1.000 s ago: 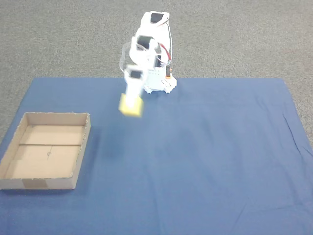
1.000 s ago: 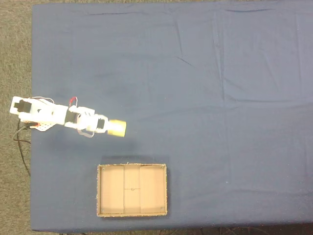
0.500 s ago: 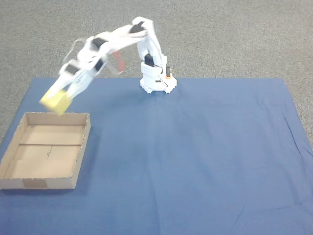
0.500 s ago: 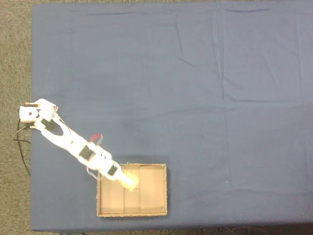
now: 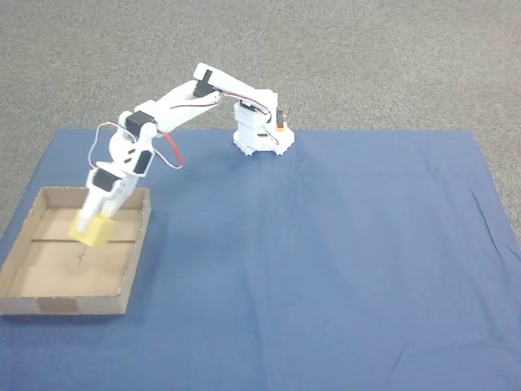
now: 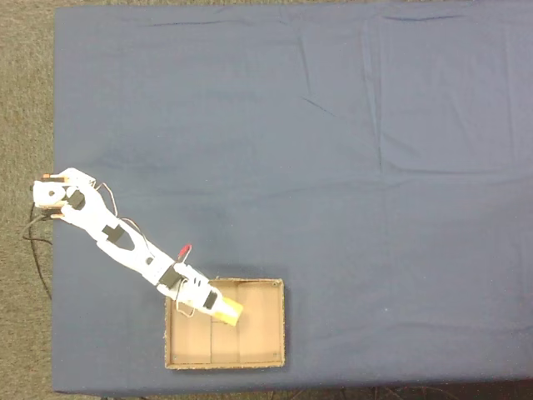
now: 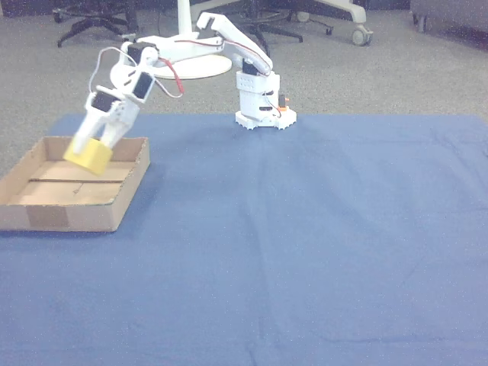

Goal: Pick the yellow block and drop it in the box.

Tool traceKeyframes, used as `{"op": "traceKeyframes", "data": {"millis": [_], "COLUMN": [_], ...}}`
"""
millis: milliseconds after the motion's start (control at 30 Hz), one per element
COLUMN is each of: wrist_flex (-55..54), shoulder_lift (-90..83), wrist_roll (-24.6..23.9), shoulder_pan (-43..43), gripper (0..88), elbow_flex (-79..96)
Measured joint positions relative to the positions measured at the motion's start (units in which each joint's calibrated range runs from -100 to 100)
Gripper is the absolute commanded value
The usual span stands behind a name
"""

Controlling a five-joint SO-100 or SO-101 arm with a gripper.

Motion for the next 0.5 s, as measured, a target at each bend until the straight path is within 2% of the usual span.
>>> {"op": "traceKeyframes", "data": {"millis": [100,167,400,500], "wrist_flex": [6.90,9.64,10.97,5.02], "shoulder_lift": [0.00,-0.09,-6.99,-17.65], "wrist_roll": [0.93,1.03,-0.68,-3.66], "shoulder_pan": [-0.74,-0.57,-0.49,0.90], "gripper": [35.3,40.7,45.9,46.0], "elbow_flex": [0.98,2.75,8.71,15.73]}}
